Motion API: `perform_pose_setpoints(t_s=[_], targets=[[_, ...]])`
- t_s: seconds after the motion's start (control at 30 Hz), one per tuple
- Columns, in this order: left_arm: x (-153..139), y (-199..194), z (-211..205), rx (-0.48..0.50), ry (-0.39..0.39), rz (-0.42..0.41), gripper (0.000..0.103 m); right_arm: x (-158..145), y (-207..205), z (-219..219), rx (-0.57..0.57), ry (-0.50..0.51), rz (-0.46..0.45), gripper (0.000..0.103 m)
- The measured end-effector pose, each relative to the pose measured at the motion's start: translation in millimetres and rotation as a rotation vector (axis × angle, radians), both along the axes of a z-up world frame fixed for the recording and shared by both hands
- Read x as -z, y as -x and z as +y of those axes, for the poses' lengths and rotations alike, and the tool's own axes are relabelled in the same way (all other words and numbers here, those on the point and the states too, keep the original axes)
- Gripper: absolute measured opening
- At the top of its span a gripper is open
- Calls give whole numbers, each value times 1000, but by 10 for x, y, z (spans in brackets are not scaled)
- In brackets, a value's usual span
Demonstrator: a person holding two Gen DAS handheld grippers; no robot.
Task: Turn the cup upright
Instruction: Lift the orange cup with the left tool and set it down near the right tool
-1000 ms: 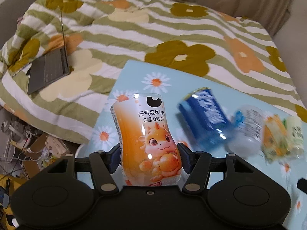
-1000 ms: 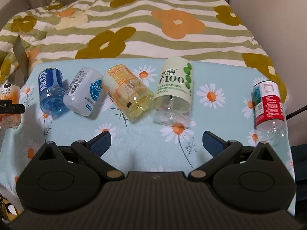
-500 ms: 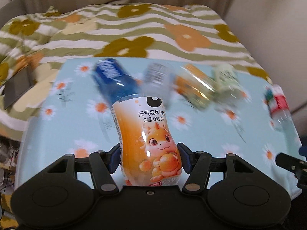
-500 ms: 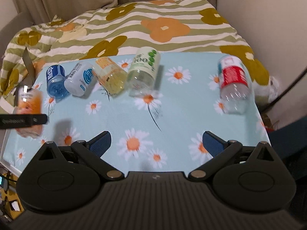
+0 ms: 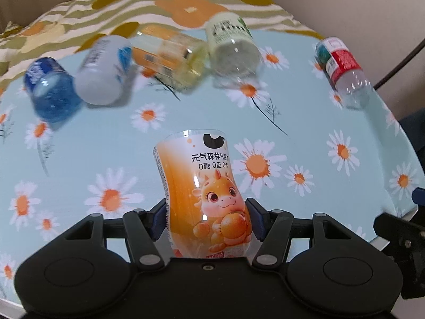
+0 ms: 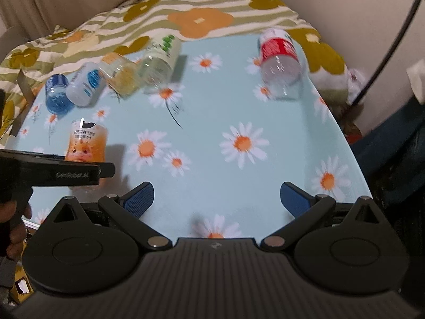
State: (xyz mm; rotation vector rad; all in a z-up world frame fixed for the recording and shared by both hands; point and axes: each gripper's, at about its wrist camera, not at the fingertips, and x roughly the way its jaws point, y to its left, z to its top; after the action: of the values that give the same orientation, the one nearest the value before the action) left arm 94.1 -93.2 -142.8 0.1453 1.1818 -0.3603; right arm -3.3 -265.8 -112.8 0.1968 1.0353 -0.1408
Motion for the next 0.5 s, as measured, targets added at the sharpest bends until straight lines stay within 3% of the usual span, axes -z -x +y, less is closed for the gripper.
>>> perform_pose_setpoints(t_s=[0.23,0.27,0.33,0.4,0.5], targets=[[80,-23,-84,4,-10,8,67,56,61,-81,15,-5,11,103],[81,-27,-85,4,-13,9,69,56,66,-88,16,-6,11,103],[80,-31,-86,1,-16,4,87,52,72,-103,17,-5,10,103],[69,-21,-81,-4,-19,-10,93,45,76,-114,20,-5,9,103],[56,-4,-90,2,-36,-21,94,28,96,-141,22,-7,4,103]])
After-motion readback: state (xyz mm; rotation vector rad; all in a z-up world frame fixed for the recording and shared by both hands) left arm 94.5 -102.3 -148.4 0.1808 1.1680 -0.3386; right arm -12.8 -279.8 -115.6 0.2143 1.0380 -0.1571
